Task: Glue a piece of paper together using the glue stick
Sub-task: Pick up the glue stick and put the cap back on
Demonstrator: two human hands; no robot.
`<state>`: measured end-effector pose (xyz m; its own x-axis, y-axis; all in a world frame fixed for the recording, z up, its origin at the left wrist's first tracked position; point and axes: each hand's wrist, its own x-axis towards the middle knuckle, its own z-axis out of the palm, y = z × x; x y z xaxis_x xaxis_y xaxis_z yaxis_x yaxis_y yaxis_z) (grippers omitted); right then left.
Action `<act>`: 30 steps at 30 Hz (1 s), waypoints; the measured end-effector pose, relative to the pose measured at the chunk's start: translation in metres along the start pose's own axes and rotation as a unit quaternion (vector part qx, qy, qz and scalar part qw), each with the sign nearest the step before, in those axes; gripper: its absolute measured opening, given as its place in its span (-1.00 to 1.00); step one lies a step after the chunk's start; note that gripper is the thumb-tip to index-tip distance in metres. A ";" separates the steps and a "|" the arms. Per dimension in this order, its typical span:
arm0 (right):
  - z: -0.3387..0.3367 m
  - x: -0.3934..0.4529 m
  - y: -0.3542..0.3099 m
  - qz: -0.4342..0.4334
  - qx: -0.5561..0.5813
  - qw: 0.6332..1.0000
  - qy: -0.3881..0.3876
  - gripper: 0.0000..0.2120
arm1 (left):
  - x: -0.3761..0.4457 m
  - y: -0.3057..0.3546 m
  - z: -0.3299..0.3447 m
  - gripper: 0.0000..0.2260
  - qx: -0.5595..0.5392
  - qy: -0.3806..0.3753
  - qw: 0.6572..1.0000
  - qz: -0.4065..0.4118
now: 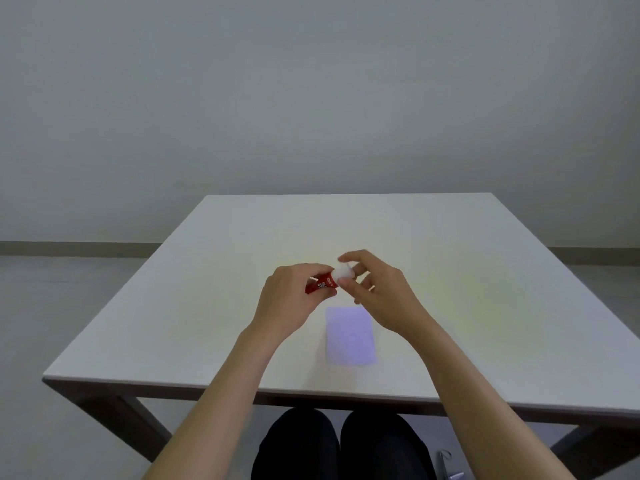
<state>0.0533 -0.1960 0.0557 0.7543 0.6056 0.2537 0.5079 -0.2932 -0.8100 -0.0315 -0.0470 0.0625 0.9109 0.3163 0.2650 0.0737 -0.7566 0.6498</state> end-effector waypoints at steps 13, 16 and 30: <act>0.016 0.025 0.003 0.012 -0.037 0.999 0.029 -0.82 | 0.021 -0.009 0.002 -0.85 -0.034 0.007 0.999 -0.002; 0.020 0.032 0.000 0.066 -0.089 0.992 0.058 -0.61 | 0.028 -0.015 0.002 -0.85 -0.090 0.030 0.995 -0.015; 0.004 0.013 0.037 0.129 -0.005 0.990 0.063 -0.73 | 0.060 -0.068 0.023 -0.74 -0.151 0.097 0.969 -0.168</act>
<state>0.0806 -0.1964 0.0267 0.9052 0.4123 0.1029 0.2942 -0.4333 -0.8519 0.0270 0.0105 0.0174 0.7611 0.6388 0.1124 0.2033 -0.3995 0.8939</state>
